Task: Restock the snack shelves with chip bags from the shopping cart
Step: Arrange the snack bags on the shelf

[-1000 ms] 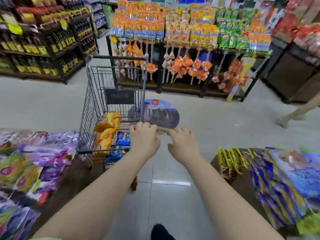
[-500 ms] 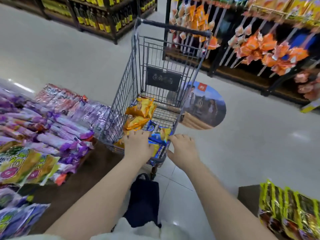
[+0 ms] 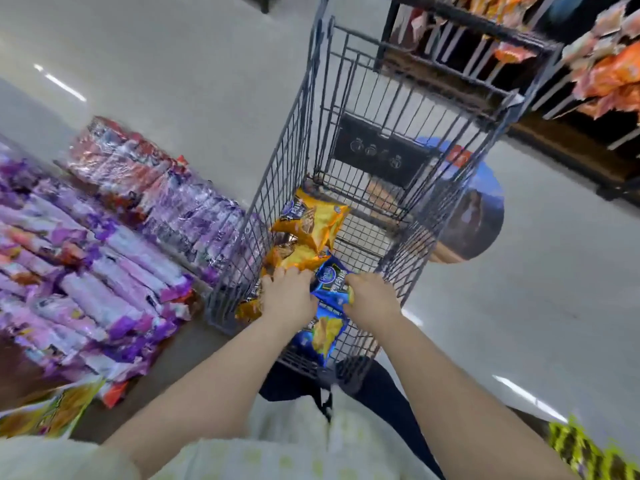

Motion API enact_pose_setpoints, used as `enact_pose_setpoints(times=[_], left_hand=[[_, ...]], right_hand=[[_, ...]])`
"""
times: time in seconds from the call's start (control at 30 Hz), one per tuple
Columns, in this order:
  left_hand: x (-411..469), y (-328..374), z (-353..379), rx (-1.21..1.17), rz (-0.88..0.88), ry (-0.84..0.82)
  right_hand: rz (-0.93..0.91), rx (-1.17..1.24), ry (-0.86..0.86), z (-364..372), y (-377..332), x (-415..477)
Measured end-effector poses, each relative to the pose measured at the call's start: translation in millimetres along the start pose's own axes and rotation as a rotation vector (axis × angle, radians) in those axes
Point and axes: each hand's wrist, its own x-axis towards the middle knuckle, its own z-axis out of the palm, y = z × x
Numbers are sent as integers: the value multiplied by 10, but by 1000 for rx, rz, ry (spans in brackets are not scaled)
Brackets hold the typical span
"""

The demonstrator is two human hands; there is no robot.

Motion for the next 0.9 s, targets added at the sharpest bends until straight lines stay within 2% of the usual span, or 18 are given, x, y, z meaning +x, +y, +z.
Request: enact_pose_setpoints(times=[0.1, 0.2, 0.27, 0.4, 0.47, 0.53, 0.63, 0.73, 0.9], left_hand=[[248, -20, 124, -132, -81, -102], [486, 0, 382, -421, -220, -199], [646, 78, 594, -719, -392, -265], [986, 271, 1060, -1321, -859, -360], [1108, 374, 1292, -1540, -1077, -361], [1192, 493, 1460, -1698, -1210, -351], [1304, 629, 1692, -1819, -1304, -331], [1414, 727, 1863, -1933, -1282, -311], [1500, 837, 2005, -1909, -1291, -270]], right_hand=[[-10, 4, -113, 28, 116, 385], [-8, 21, -239, 106, 251, 795], [8, 39, -349, 164, 360, 1074], [39, 110, -552, 346, 615, 1611], [56, 139, -601, 476, 763, 1861], [81, 166, -645, 578, 875, 2086], [138, 226, -709, 743, 972, 2377], [135, 251, -787, 870, 970, 2497], [171, 302, -835, 1002, 972, 2459]])
